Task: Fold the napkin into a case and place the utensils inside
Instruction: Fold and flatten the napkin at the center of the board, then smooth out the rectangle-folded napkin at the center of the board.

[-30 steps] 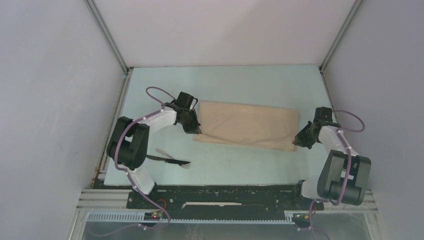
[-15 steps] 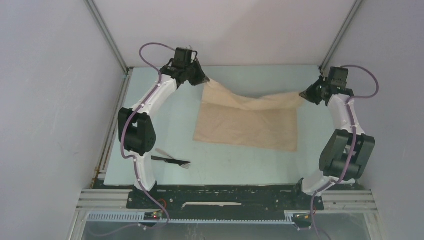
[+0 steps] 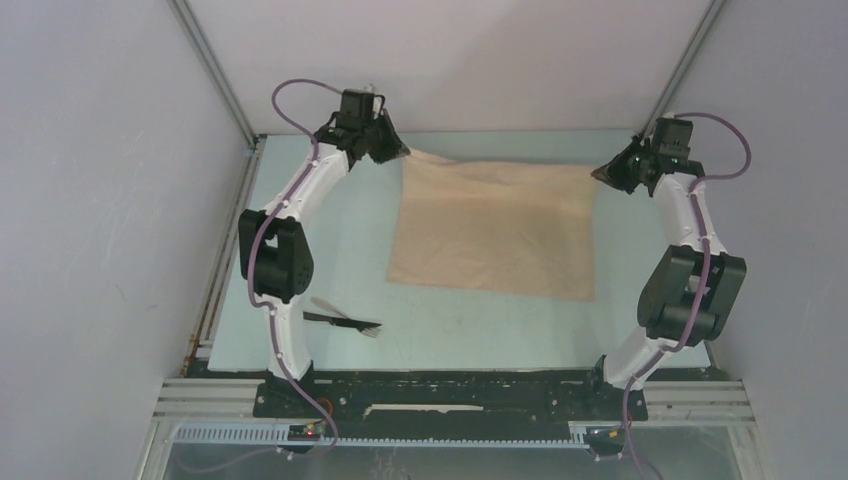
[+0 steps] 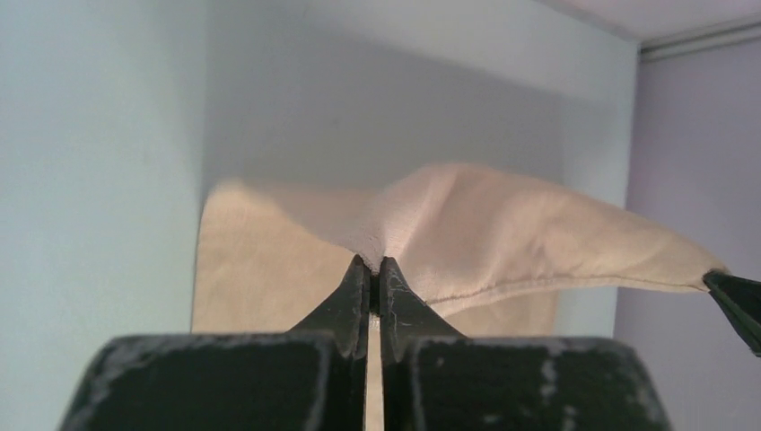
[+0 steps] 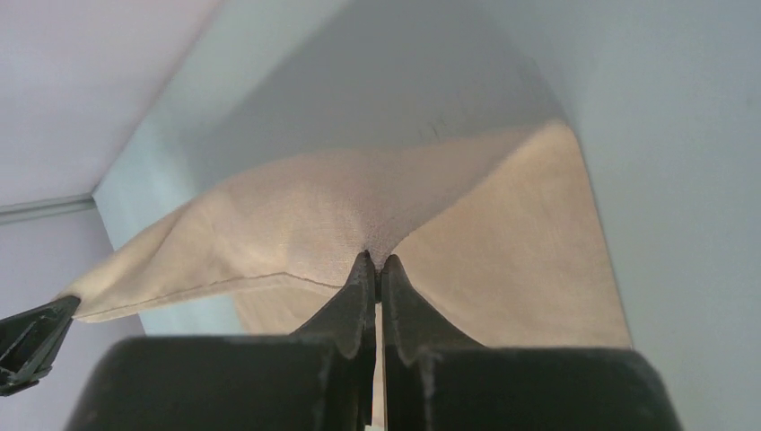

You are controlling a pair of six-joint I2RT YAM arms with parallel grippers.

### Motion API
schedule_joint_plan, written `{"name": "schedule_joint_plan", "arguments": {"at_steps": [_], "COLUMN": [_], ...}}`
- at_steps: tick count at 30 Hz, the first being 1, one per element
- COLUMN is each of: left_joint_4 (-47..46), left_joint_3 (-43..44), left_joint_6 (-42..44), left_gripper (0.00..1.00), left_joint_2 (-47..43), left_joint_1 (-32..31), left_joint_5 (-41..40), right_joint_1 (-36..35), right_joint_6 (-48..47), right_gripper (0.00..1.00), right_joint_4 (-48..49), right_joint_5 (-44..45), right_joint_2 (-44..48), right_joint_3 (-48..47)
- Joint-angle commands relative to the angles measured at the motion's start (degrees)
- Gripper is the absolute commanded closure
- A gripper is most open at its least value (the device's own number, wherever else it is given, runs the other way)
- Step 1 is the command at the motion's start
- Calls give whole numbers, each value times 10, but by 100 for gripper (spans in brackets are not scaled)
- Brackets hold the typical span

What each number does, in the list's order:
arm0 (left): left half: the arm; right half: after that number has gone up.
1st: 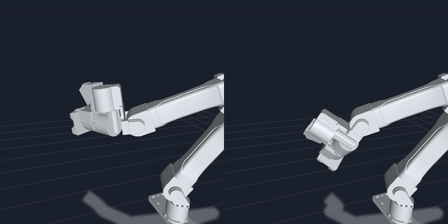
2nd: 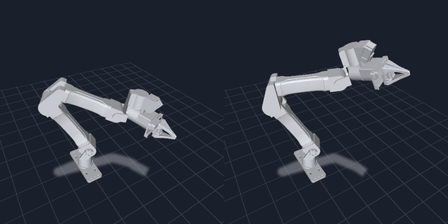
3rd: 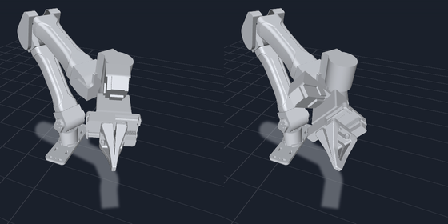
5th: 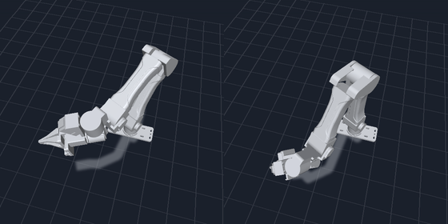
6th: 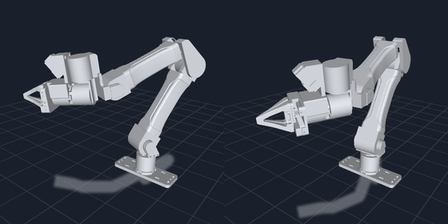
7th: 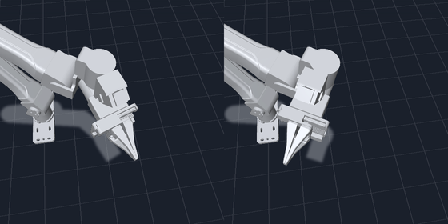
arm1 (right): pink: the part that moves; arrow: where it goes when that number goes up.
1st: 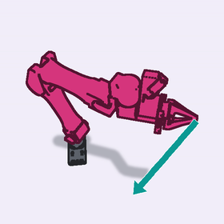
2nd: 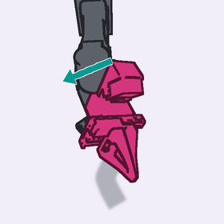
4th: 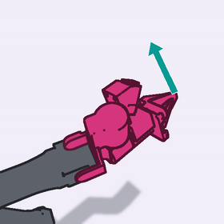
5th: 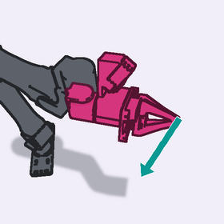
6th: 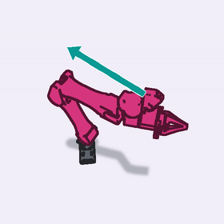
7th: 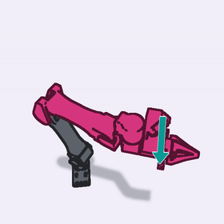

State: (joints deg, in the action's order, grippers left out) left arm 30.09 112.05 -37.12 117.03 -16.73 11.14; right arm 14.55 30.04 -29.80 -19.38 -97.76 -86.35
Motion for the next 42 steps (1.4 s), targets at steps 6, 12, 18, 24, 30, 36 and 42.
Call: {"name": "schedule_joint_plan", "arguments": {"at_steps": [6,12,18,24,30,36,42], "left_joint_4": [-15,-26,-52,-55,-57,-47,-60], "left_joint_3": [-285,-423,-478,-501,-521,-527,-539], "left_joint_6": [-47,-31,-42,-37,-39,-27,-31], "left_gripper": [100,100,100,100,100,100,100], "left_joint_2": [-121,-187,-187,-191,-201,-218,-203], "left_joint_1": [-5,-27,-48,-54,-59,-60,-60], "left_joint_5": [38,21,26,13,12,-7,-1], "right_joint_1": [6,27,35,48,54,65,66], "right_joint_6": [-29,-42,-43,-42,-43,-43,-41], "right_gripper": [100,100,100,100,100,100,100], "right_joint_4": [-41,-41,-28,-17,-19,-26,-14], "right_joint_5": [25,47,35,42,49,59,50], "right_joint_2": [108,177,181,196,200,226,210], "right_joint_3": [209,310,371,404,414,425,436]}}
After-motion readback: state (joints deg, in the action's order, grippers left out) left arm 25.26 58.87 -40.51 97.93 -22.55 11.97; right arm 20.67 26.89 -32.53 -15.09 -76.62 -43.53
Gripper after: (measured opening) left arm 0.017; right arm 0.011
